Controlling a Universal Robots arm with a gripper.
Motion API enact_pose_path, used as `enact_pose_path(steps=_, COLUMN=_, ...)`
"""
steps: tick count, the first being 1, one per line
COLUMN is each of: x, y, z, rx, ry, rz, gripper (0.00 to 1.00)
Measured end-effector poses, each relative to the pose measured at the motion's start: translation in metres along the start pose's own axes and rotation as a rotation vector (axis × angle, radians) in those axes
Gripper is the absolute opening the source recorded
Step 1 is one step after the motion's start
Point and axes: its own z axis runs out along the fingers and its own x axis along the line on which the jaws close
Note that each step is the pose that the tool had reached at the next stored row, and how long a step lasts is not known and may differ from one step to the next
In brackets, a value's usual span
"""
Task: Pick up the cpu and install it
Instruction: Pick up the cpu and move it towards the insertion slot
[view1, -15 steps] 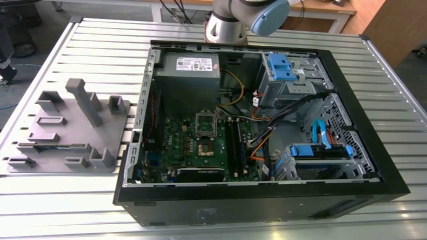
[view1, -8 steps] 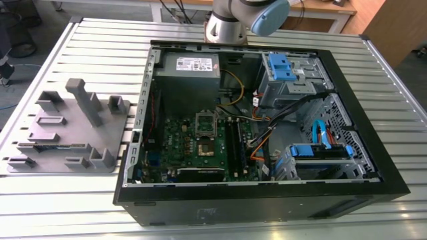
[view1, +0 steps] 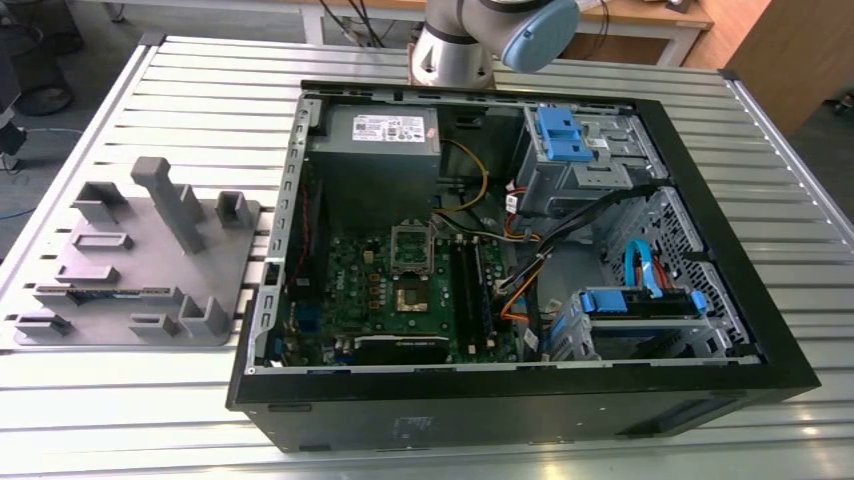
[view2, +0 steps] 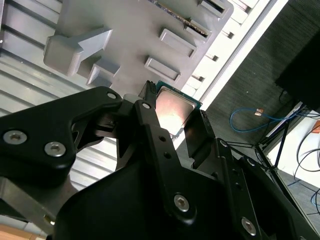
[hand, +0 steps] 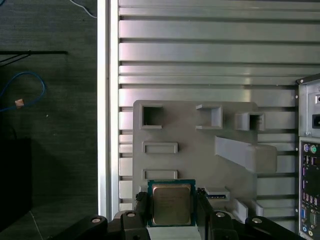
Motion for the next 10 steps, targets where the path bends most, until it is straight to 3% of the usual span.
enact_pose_path(steps=10, x=-0.0046, y=0.0001, z=0.0001, rx=0.0000, ry=0.0000, rz=0.000, gripper=0.47)
